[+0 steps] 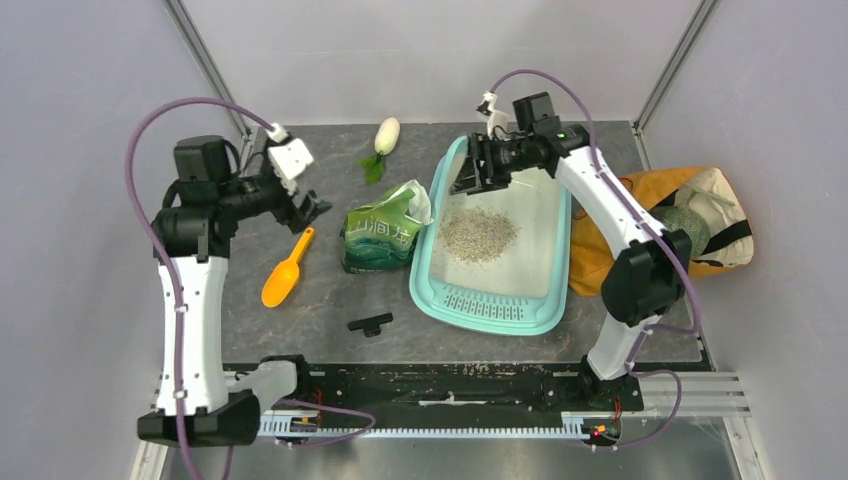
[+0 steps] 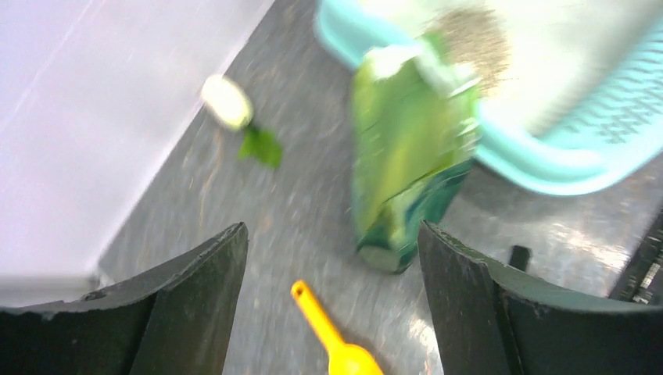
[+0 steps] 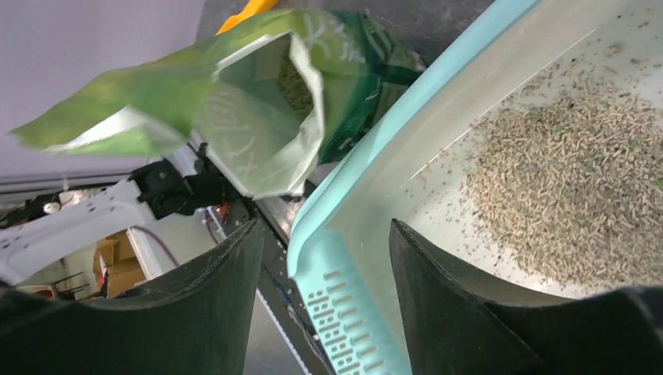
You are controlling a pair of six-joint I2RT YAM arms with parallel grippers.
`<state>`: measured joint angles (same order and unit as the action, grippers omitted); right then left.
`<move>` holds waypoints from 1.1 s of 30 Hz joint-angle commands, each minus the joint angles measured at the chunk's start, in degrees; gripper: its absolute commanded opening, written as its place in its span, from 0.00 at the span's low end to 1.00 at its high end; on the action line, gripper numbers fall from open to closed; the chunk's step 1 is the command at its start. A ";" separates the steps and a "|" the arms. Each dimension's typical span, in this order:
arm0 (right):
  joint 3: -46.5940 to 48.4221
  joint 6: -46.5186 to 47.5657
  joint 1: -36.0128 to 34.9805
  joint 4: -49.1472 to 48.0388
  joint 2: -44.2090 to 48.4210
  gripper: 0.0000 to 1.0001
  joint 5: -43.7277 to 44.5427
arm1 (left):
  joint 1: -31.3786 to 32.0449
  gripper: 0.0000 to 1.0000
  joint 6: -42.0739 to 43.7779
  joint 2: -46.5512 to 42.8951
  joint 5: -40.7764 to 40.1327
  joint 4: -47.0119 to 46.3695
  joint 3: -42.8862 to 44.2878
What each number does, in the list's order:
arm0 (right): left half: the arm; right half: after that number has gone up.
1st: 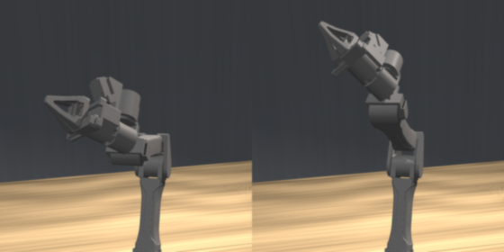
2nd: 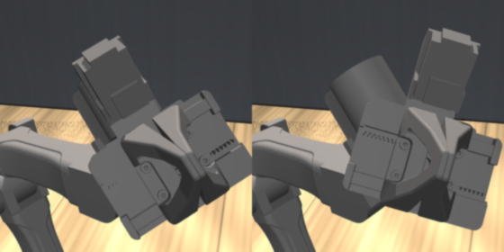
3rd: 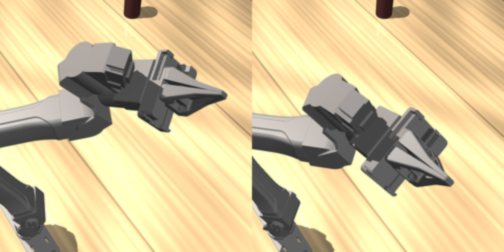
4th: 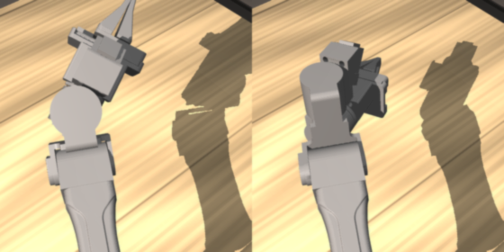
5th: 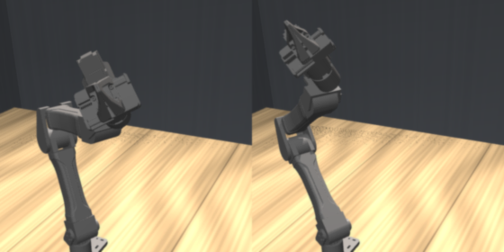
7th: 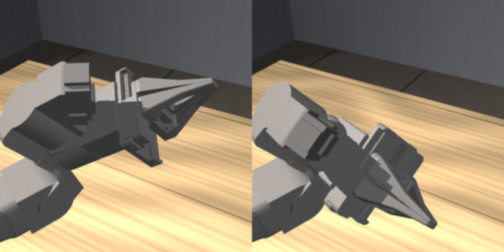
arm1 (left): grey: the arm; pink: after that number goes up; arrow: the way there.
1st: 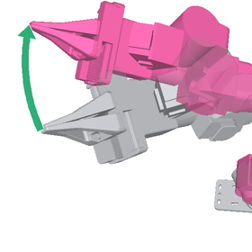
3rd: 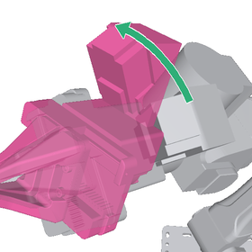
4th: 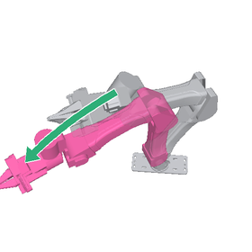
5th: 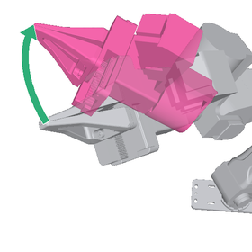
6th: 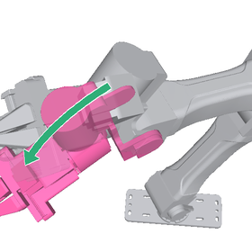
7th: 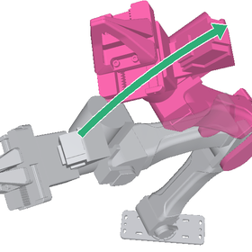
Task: Fill the litter box with clean litter
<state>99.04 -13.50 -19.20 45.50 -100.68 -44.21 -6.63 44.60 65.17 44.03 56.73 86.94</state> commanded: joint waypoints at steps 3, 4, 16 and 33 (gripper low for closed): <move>10.70 -0.94 -4.62 -0.17 -7.69 0.72 9.84 | 19.13 0.86 -1.59 2.93 -7.50 1.89 3.19; 12.15 -0.81 -5.17 0.63 -9.11 0.74 10.26 | 21.69 0.87 -1.08 4.46 -9.27 1.90 4.38; 18.67 5.02 -10.37 5.86 -15.73 0.70 14.58 | 33.09 0.89 5.29 13.79 -28.35 -4.62 5.70; 36.57 7.24 -12.09 16.09 -19.26 0.00 18.28 | 27.10 0.02 13.93 11.76 -28.97 7.01 8.59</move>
<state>126.72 -9.13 -31.44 59.02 -122.43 -28.69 24.67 51.11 81.41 14.96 56.31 92.38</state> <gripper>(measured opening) 0.007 0.032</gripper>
